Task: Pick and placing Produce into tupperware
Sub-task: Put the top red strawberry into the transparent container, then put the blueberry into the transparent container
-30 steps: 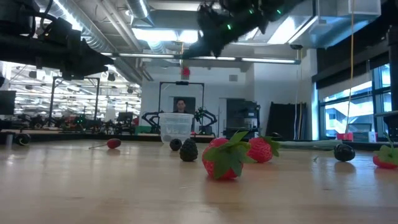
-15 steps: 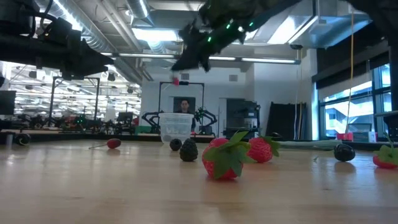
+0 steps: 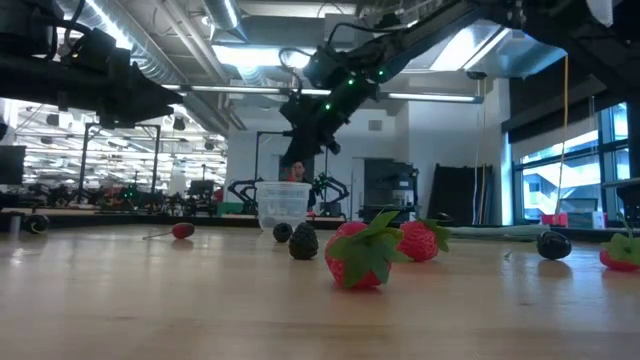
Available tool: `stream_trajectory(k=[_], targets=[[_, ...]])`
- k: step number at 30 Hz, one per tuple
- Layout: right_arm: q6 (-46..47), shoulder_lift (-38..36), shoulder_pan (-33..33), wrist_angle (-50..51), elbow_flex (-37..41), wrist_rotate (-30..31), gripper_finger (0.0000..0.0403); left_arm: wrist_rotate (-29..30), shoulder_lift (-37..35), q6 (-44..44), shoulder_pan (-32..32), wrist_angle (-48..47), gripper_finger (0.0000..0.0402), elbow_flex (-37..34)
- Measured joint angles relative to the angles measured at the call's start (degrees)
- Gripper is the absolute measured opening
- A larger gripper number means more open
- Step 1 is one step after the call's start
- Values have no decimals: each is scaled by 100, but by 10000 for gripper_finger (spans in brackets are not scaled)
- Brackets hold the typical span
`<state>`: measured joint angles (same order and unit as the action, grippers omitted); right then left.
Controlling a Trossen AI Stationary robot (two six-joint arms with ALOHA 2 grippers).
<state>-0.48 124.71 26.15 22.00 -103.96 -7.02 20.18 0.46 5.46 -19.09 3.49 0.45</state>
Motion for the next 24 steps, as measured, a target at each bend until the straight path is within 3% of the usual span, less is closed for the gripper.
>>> stream_trajectory(k=[8, 24], targets=[[15, 33, -2, -31, -14, -1, 4, -20, 0, 4, 0, 0, 247, -2], [-256, 29, -2, -93, -31, -7, 76, -17, 0, 10, -2, 0, 247, -1]])
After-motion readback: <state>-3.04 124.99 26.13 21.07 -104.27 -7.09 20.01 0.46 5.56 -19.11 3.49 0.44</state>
